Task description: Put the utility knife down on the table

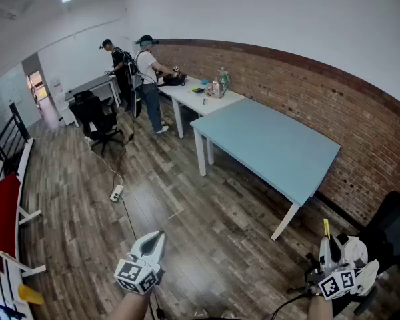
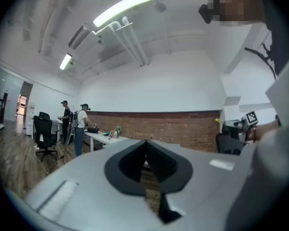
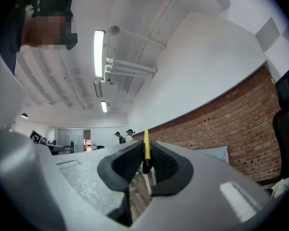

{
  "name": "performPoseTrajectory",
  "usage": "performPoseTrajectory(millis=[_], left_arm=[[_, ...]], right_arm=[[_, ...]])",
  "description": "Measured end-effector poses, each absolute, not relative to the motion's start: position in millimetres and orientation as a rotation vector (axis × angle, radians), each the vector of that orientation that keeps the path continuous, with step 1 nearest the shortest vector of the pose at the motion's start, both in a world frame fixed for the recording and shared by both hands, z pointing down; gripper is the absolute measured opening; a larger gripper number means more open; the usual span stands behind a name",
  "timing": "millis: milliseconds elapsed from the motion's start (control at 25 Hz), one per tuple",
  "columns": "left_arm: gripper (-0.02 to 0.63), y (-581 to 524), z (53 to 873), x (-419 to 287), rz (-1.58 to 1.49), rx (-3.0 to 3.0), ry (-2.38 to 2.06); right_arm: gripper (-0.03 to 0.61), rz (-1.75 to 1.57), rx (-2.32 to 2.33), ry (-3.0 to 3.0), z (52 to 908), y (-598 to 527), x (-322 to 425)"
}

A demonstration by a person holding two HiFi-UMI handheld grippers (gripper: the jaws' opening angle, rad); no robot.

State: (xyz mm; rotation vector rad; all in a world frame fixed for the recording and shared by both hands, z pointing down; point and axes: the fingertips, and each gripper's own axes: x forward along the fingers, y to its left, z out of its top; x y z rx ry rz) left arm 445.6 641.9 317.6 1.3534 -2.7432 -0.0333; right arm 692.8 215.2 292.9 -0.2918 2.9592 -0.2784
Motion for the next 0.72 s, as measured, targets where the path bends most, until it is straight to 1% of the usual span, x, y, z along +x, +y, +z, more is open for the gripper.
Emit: performPoseTrajectory(millis=[200,400,520,600,720], left_arm=[[-0.009,602,315,441,-0.066,1.403,-2.750],[-0.009,586,323,450,-0.034,1.385,-2.730],[-0.009,564,323,457,0.007,1.420,-2.725],[-0.009,551,323,458,0.020,1.446,-2.723],[-0.009,542,323,457,0.037,1.462,-2.707]], right_arm=[[0.052,-0.215,-0.307,2.920,271,181,699],[0.054,-0.238,-0.257,2.973,289,175,706],[0.054,-0.197,-0.186,2.992,290,171,709],[0.054,-0.166,-0.170,2.996,293,167,704],[0.054,-0.203,-0.157,3.000,300,166,692]])
